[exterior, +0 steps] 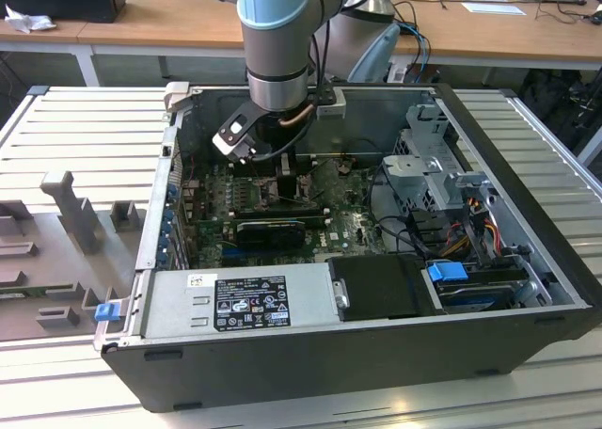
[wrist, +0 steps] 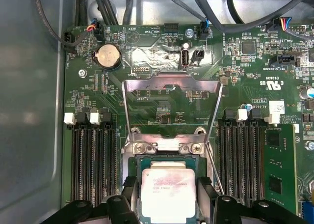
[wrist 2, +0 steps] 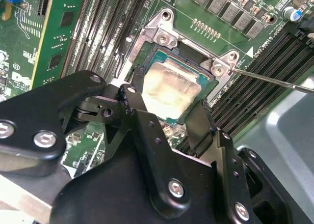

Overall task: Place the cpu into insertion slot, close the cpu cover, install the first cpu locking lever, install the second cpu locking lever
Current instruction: 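Place the cpu into insertion slot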

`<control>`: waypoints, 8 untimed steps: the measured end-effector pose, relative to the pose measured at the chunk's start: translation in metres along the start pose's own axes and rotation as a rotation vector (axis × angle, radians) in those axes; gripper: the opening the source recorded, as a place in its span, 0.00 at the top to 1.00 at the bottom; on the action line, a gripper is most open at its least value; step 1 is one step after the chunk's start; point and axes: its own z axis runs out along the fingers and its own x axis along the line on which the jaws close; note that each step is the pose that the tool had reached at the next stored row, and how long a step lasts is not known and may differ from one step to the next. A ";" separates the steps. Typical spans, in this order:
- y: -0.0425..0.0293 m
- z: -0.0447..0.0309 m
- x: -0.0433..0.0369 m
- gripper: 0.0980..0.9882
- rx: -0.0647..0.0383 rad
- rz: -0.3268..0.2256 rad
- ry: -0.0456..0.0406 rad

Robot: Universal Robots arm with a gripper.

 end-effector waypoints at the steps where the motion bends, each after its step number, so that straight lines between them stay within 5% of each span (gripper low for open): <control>1: 0.0001 -0.0010 0.0000 0.43 0.000 0.000 0.0001; 7: 0.0007 -0.0070 0.0002 0.44 0.000 0.000 0.0002; 8: 0.0007 -0.0078 0.0002 0.52 0.000 0.000 0.0001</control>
